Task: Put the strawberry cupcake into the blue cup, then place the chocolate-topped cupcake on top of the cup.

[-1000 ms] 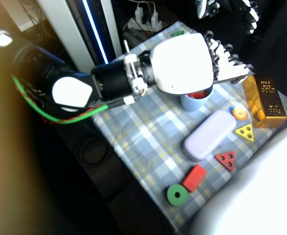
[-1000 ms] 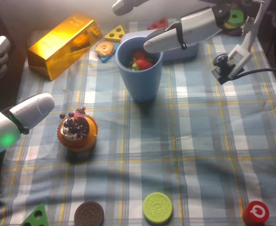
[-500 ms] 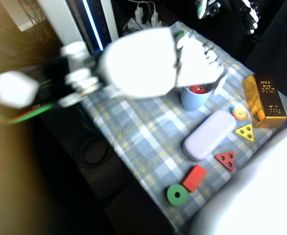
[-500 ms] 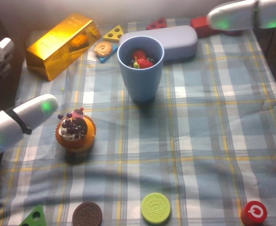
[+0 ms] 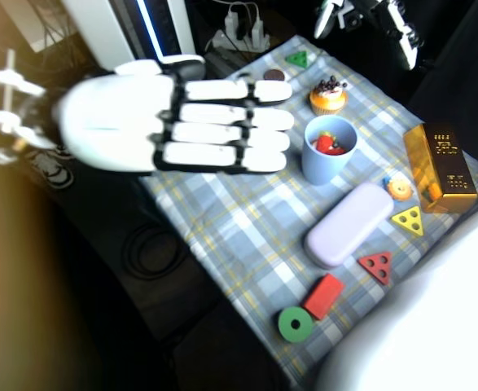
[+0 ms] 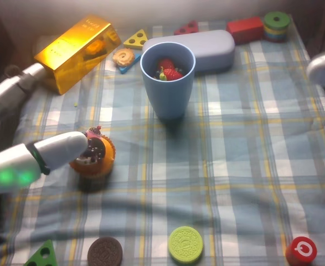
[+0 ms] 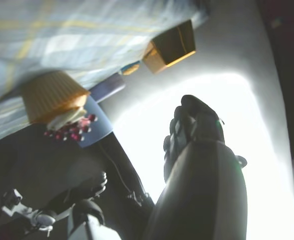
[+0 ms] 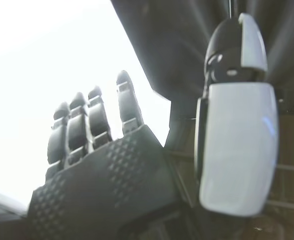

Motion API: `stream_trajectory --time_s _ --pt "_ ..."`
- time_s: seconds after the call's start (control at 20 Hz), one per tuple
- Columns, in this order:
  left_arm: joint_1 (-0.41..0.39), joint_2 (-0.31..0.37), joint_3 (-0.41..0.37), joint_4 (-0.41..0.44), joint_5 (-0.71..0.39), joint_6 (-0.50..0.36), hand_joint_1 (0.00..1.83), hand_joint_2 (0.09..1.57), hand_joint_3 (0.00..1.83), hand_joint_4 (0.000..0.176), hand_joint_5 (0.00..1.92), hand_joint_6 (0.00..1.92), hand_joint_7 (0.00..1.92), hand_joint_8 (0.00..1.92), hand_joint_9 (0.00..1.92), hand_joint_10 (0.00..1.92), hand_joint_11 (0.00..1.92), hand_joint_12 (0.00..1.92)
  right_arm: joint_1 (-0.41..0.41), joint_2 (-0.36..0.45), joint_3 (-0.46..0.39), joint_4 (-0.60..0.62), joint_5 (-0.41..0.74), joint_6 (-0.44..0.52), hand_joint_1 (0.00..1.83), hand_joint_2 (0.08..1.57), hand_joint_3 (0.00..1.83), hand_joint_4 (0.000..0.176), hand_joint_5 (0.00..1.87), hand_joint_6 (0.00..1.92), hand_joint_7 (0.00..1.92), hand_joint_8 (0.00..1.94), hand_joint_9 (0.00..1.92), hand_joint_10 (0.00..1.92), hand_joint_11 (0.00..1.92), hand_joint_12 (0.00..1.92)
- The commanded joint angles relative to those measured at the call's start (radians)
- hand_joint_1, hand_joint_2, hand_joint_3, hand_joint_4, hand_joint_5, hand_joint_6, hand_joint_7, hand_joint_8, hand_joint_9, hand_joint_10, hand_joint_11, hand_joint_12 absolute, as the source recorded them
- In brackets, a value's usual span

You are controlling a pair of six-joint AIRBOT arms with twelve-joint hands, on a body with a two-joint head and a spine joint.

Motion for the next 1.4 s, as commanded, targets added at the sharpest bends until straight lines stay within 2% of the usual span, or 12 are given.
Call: stream_trajectory --time_s 0.0,0.1,0.2,0.25,0.35,0.5,0.85,0.9,1.05,1.1,1.2,1.35 --pt "-0.014 -0.003 0.015 0.045 -0.068 -0.009 0.48 0.70 0.00 0.094 0.27 0.00 0.29 0.00 0.31 0.00 0.00 0.83 -0.024 0.014 -0.016 0.078 0.141 -0.024 0.00 0.90 0.00 0.139 0.00 0.00 0.00 0.00 0.00 0.00 0.00 0.00" --pt "-0.039 0.002 0.031 0.085 0.013 -0.009 0.52 0.69 0.00 0.102 0.34 0.01 0.32 0.00 0.36 0.01 0.04 0.82 -0.113 0.044 -0.044 0.153 0.199 -0.048 0.00 0.90 0.00 0.084 0.00 0.00 0.00 0.00 0.00 0.00 0.00 0.00" --pt "-0.064 0.013 0.040 0.130 0.107 -0.009 0.51 0.70 0.01 0.108 0.36 0.01 0.31 0.00 0.34 0.00 0.01 0.80 -0.174 0.063 -0.056 0.205 0.248 -0.054 0.00 0.89 0.00 0.096 0.00 0.00 0.00 0.00 0.00 0.00 0.00 0.00" --pt "-0.070 0.021 0.042 0.149 0.150 -0.009 0.52 0.71 0.01 0.108 0.38 0.01 0.33 0.01 0.35 0.01 0.02 0.80 -0.190 0.063 -0.055 0.222 0.259 -0.058 0.00 0.91 0.00 0.068 0.00 0.00 0.00 0.00 0.00 0.00 0.00 0.00" --pt "-0.073 0.032 0.043 0.160 0.184 -0.009 0.50 0.72 0.01 0.092 0.40 0.01 0.35 0.01 0.36 0.01 0.03 0.81 -0.197 0.057 -0.053 0.227 0.260 -0.064 0.00 0.90 0.00 0.056 0.00 0.00 0.00 0.00 0.00 0.00 0.00 0.00" --pt "-0.077 0.035 0.050 0.172 0.258 -0.009 0.59 0.79 0.01 0.041 0.44 0.01 0.35 0.00 0.32 0.00 0.03 0.70 -0.198 0.047 -0.050 0.228 0.260 -0.064 0.00 0.86 0.00 0.077 0.00 0.00 0.00 0.00 0.00 0.00 0.00 0.00" --pt "-0.079 0.001 0.082 0.161 0.298 -0.009 0.88 0.81 0.00 0.012 0.53 0.02 0.39 0.01 0.34 0.01 0.09 0.64 -0.198 0.041 -0.046 0.227 0.260 -0.063 0.00 0.87 0.00 0.080 0.00 0.00 0.00 0.00 0.00 0.00 0.00 0.00" --pt "-0.079 0.000 0.082 0.161 0.298 -0.009 0.92 0.83 0.01 0.035 0.56 0.03 0.39 0.01 0.34 0.01 0.09 0.64 -0.198 0.040 -0.046 0.227 0.260 -0.063 0.00 0.87 0.00 0.089 0.00 0.00 0.00 0.00 0.00 0.00 0.00 0.00" --pt "-0.079 0.001 0.082 0.162 0.295 -0.009 1.04 0.93 0.00 0.042 0.81 0.01 0.44 0.00 0.37 0.00 0.08 0.70 -0.199 0.036 -0.044 0.227 0.260 -0.063 0.00 0.87 0.00 0.087 0.00 0.00 0.00 0.00 0.00 0.00 0.00 0.00" --pt "-0.079 0.002 0.082 0.162 0.290 -0.009 1.07 1.01 0.00 0.135 1.09 0.54 0.49 0.00 0.42 0.00 0.11 0.73 -0.200 0.034 -0.042 0.227 0.260 -0.063 0.00 0.86 0.00 0.086 0.00 0.00 0.00 0.00 0.00 0.00 0.00 0.00" --pt "-0.079 0.005 0.081 0.162 0.280 -0.009 1.11 1.06 0.00 0.028 1.08 0.79 0.53 0.00 0.46 0.00 0.14 0.77 -0.200 0.032 -0.041 0.228 0.260 -0.063 0.00 0.88 0.00 0.073 0.00 0.00 0.00 0.00 0.00 0.00 0.00 0.00" --pt "-0.079 0.015 0.075 0.160 0.256 -0.009 1.05 1.10 0.00 0.109 1.01 0.94 0.54 0.00 0.43 0.00 0.15 0.59 -0.202 0.028 -0.041 0.228 0.260 -0.063 0.00 0.87 0.00 0.075 0.00 0.00 0.00 0.00 0.00 0.00 0.00 0.00"
